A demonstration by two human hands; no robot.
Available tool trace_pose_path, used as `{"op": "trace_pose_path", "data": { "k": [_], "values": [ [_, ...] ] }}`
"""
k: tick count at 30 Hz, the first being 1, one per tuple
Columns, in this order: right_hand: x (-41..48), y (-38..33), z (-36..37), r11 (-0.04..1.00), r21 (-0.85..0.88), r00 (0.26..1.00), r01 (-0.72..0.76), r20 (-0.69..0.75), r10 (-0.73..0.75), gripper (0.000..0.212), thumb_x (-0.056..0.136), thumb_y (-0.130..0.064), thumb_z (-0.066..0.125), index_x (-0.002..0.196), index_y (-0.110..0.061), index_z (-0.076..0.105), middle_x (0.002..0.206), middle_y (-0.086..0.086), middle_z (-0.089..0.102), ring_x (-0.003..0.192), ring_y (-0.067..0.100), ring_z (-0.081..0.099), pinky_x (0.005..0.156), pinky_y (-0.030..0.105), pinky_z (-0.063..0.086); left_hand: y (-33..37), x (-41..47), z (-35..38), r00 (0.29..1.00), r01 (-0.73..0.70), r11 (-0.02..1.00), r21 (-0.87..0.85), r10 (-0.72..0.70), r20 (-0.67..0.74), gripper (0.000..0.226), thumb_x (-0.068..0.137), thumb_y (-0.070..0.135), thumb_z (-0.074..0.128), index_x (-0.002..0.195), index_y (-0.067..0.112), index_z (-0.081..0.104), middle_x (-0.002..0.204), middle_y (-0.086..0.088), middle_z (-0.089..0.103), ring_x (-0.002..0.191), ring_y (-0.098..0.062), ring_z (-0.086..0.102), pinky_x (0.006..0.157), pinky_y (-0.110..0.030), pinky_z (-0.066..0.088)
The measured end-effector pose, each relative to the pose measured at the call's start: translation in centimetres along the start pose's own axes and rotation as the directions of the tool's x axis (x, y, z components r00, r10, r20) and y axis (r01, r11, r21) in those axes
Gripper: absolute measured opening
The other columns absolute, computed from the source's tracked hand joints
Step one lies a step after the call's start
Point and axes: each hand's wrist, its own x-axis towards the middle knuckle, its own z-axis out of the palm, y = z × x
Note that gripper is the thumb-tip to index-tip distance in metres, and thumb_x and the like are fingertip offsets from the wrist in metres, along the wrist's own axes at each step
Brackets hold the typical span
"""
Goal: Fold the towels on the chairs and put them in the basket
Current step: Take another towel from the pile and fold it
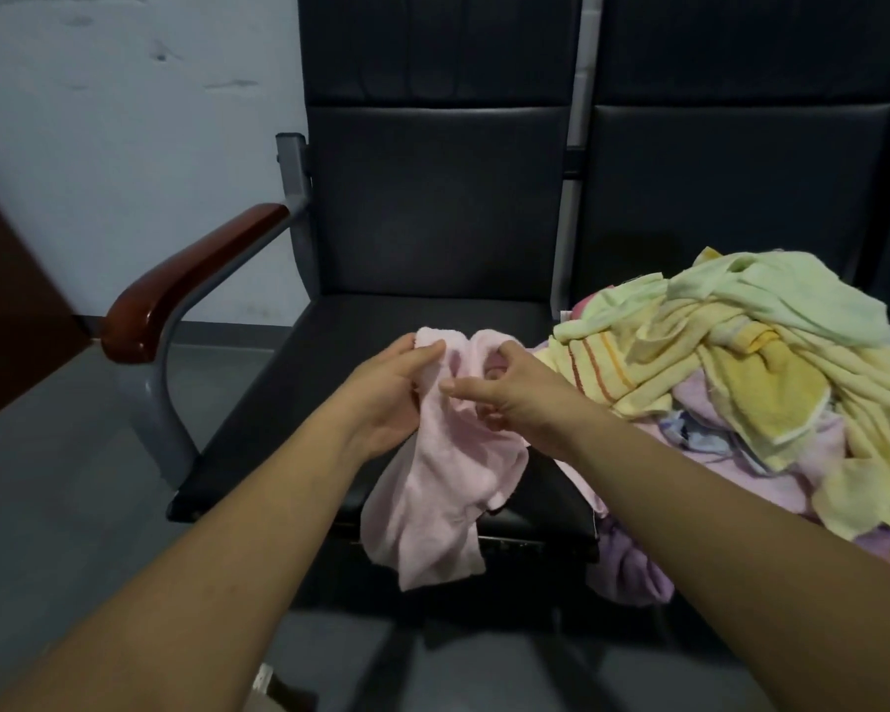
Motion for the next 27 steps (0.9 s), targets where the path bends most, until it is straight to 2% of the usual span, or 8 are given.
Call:
{"op": "trace_pose_path", "data": {
  "k": [3, 7, 9, 13, 18, 22, 24, 27],
  "values": [
    [0.4, 0.3, 0.7, 0.974, -0.197, 0.983, 0.114, -0.119, -0.139, 0.025, 0.087, -0.019, 0.073, 0.110, -0.016, 0.065, 0.094, 0.005, 0.070, 0.083, 0.017, 0.068, 0.065, 0.027, 0.057, -0.1, -0.3, 0.8, 0.998, -0.009, 0.998, 0.068, 0.005, 0.063, 0.036, 0.100, 0.022, 0.056, 0.129, 0.001, 0.062, 0.122, -0.022, 0.068, 0.113, -0.031, 0.068, 0.097, -0.043, 0.055],
    [0.8, 0.0, -0.2, 0.978, 0.202, 0.995, 0.051, -0.089, -0.033, 0.017, 0.091, -0.015, 0.069, 0.108, -0.012, 0.071, 0.100, 0.015, 0.073, 0.091, 0.026, 0.071, 0.072, 0.033, 0.057, 0.0, -0.4, 0.7, 0.990, -0.034, 0.968, 0.247, 0.066, -0.123, 0.047, 0.097, 0.051, 0.057, 0.106, 0.007, 0.073, 0.080, -0.005, 0.074, 0.073, -0.019, 0.070, 0.074, -0.032, 0.054],
    [0.8, -0.2, -0.5, 0.931, 0.366, 1.000, 0.005, -0.007, -0.003, 0.021, 0.091, -0.008, 0.064, 0.112, -0.008, 0.070, 0.105, 0.021, 0.071, 0.098, 0.032, 0.069, 0.078, 0.039, 0.054, 0.1, -0.6, 0.2, 0.999, 0.037, 0.940, 0.340, -0.023, -0.045, 0.061, 0.087, 0.066, 0.060, 0.106, 0.011, 0.076, 0.091, -0.005, 0.076, 0.085, -0.022, 0.072, 0.082, -0.032, 0.053],
    [1.2, 0.1, -0.6, 0.971, 0.235, 0.999, -0.039, -0.011, 0.042, 0.022, 0.089, -0.006, 0.063, 0.110, -0.009, 0.070, 0.094, 0.018, 0.066, 0.081, 0.025, 0.064, 0.061, 0.031, 0.050, 0.2, -1.0, 0.0, 0.986, 0.111, 0.908, 0.405, -0.151, 0.068, 0.037, 0.096, 0.039, 0.062, 0.115, 0.010, 0.074, 0.114, -0.009, 0.074, 0.108, -0.023, 0.071, 0.101, -0.039, 0.051],
    [0.8, -0.1, -1.6, 0.985, 0.166, 0.997, -0.050, -0.053, 0.060, 0.022, 0.088, -0.011, 0.072, 0.105, 0.003, 0.067, 0.091, 0.015, 0.071, 0.075, 0.020, 0.071, 0.071, 0.036, 0.059, 0.7, -0.9, -0.6, 0.997, 0.049, 0.875, 0.482, -0.016, -0.071, 0.025, 0.091, 0.037, 0.069, 0.099, 0.016, 0.079, 0.102, -0.006, 0.077, 0.100, -0.025, 0.072, 0.094, -0.041, 0.055],
    [1.2, -0.3, -2.8, 0.994, 0.091, 0.961, -0.062, -0.263, 0.084, 0.013, 0.086, -0.019, 0.075, 0.093, -0.010, 0.071, 0.093, 0.008, 0.074, 0.084, 0.021, 0.069, 0.077, 0.039, 0.060, 1.1, -0.5, -2.1, 0.951, -0.013, 0.876, 0.482, 0.160, -0.265, 0.019, 0.091, 0.034, 0.069, 0.101, 0.019, 0.070, 0.104, -0.005, 0.073, 0.098, -0.028, 0.068, 0.077, -0.039, 0.055],
    [1.2, -0.5, -3.1, 0.992, 0.120, 0.954, -0.032, -0.292, 0.066, 0.008, 0.089, -0.018, 0.071, 0.095, -0.014, 0.070, 0.089, 0.004, 0.073, 0.082, 0.017, 0.068, 0.071, 0.030, 0.058, 1.3, -0.4, -3.0, 0.898, -0.014, 0.744, 0.668, 0.304, -0.320, 0.015, 0.093, 0.032, 0.065, 0.099, 0.018, 0.062, 0.098, -0.002, 0.067, 0.092, -0.024, 0.065, 0.070, -0.039, 0.056],
    [1.3, -0.6, -2.8, 0.982, 0.185, 0.962, -0.041, -0.258, 0.089, 0.015, 0.088, -0.023, 0.069, 0.102, -0.017, 0.071, 0.098, 0.007, 0.075, 0.093, 0.023, 0.070, 0.082, 0.038, 0.058, 1.8, -0.5, -3.8, 0.891, 0.043, 0.605, 0.795, 0.338, -0.305, 0.023, 0.095, 0.038, 0.059, 0.097, 0.015, 0.059, 0.096, -0.004, 0.064, 0.086, -0.024, 0.063, 0.070, -0.038, 0.051]
  ]
}}
